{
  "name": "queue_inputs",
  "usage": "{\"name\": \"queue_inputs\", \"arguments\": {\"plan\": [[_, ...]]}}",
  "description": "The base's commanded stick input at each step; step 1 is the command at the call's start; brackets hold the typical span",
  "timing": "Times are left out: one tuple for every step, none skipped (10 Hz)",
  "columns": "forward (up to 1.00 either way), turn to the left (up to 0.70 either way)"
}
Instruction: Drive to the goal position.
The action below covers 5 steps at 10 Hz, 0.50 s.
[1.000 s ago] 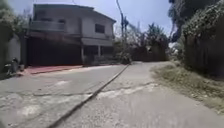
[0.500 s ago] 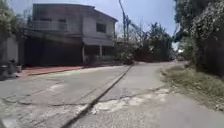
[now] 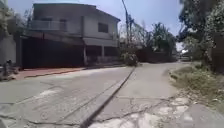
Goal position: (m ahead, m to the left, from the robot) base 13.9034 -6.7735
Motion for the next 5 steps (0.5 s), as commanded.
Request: {"name": "queue_inputs", "arguments": {"plan": [[1.00,0.01],[1.00,0.01],[1.00,0.01],[1.00,0.01],[1.00,-0.01]]}}
